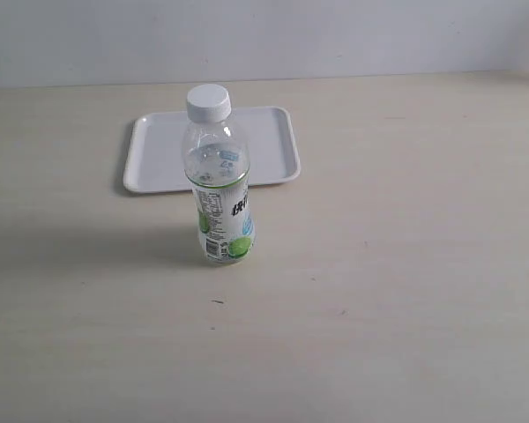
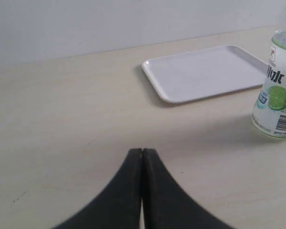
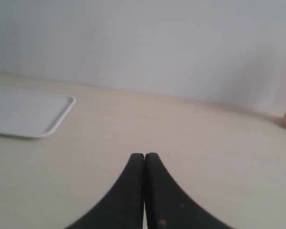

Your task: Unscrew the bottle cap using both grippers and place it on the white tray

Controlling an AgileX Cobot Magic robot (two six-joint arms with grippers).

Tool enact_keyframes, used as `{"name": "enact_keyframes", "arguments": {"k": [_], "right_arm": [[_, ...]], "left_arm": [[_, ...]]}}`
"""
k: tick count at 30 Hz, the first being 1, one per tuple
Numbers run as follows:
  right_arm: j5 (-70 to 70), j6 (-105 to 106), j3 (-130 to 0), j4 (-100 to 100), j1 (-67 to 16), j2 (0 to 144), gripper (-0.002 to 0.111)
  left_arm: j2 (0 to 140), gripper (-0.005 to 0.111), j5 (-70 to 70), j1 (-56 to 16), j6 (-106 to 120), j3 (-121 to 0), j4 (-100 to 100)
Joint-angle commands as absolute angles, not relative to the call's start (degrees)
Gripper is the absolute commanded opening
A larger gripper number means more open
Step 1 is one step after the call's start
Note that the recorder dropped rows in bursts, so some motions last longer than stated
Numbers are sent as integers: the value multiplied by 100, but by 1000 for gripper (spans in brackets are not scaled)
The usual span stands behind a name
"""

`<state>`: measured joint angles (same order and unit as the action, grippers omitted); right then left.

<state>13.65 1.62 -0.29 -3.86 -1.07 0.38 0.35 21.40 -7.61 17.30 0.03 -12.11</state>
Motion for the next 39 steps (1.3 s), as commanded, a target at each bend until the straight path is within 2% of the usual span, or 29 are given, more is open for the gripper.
{"name": "enact_keyframes", "arguments": {"k": [1,4,7,10,14,16,18,21,23,27,31,32,34,37,39], "right_arm": [[-398,145,0,-53,-93,0,0],[-2829,-1043,0,169,-93,0,0],[-4476,-1468,0,299,-93,0,0],[-4248,-1317,-689,744,-93,383,0],[-3402,-643,-1609,801,-93,2091,0],[-2816,-1198,-1997,-489,-105,3101,0],[-2648,-2645,-2350,-2556,-105,4247,1],[-3744,-4950,-2831,-5930,-105,5968,9],[-4594,-5415,-3117,-6908,-105,6834,13],[-5294,-5556,-3596,-7196,-105,8384,22],[-5281,-5061,-3771,-7211,-105,9012,27],[-5349,-4895,-3771,-7221,-105,9095,31],[-5585,-4603,-3771,-7409,-105,9281,50],[-5860,-4261,-3771,-7375,-120,9505,89],[-5990,-4122,-3771,-7127,-200,9679,102]], "left_arm": [[0,0,2145,-740,1735,0,-1284],[0,0,2145,-740,1735,0,-1284],[0,0,2145,-740,1735,0,-1284],[0,0,2145,-740,1735,0,-1284],[0,0,2145,-740,1735,0,-1284],[0,0,2145,-740,1735,0,-1284],[0,0,2145,-740,1735,0,-1284],[0,0,2145,-740,1735,0,-1284],[0,0,2145,-740,1735,0,-1284],[0,0,2145,-740,1735,0,-1284],[0,0,2145,-740,1735,0,-1284],[0,0,2145,-740,1735,0,-1284],[0,0,2145,-740,1735,0,-1284],[0,0,2145,-740,1735,0,-1284],[0,0,2145,-740,1735,0,-1284]]}}
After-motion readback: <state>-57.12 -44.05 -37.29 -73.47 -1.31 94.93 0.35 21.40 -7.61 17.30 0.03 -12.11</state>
